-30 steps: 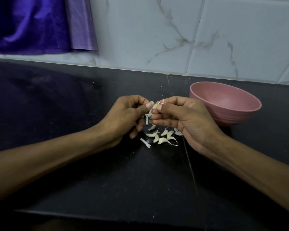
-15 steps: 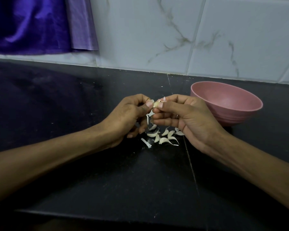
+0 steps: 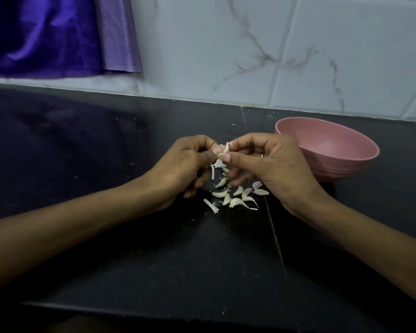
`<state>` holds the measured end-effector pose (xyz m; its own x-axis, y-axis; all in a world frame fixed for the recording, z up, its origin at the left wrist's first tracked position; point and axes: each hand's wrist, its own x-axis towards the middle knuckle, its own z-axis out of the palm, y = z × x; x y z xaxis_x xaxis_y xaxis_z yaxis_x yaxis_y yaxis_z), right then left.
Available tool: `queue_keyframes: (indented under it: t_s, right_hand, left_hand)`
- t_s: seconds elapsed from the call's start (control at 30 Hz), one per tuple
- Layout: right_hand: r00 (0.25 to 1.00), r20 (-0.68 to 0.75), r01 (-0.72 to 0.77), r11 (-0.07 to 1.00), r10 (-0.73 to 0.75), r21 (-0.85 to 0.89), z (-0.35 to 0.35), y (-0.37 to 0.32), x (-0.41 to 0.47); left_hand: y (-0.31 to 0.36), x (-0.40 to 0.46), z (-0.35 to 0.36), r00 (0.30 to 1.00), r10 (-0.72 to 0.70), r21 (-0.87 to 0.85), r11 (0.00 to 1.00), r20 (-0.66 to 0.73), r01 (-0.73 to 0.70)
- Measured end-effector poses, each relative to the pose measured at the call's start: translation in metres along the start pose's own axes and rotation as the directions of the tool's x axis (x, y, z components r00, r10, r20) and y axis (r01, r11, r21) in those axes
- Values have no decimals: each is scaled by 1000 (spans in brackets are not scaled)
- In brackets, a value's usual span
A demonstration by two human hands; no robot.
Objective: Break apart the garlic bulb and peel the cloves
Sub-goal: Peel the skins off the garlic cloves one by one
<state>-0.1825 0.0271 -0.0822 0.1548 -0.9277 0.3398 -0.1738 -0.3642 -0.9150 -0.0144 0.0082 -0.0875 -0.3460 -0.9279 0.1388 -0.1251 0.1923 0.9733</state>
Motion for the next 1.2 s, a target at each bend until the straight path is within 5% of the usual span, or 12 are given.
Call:
queue_keyframes:
  t_s: [0.17,0.93,1.2]
  right_hand:
    - [1000,2,13,999,-13,-47,0,-3,0]
    - [995,18,-101,995,100,21,-1,-1,1]
    - [989,8,-147,989,147,-10,-1,1,2]
  left_hand:
    - [-1,1,-2,997,71,103,993,-43,-66]
    - [-3,7,-7,967,134,60,990,-218,-124]
    - [-6,2,-8,917,396,471,818,-43,-331]
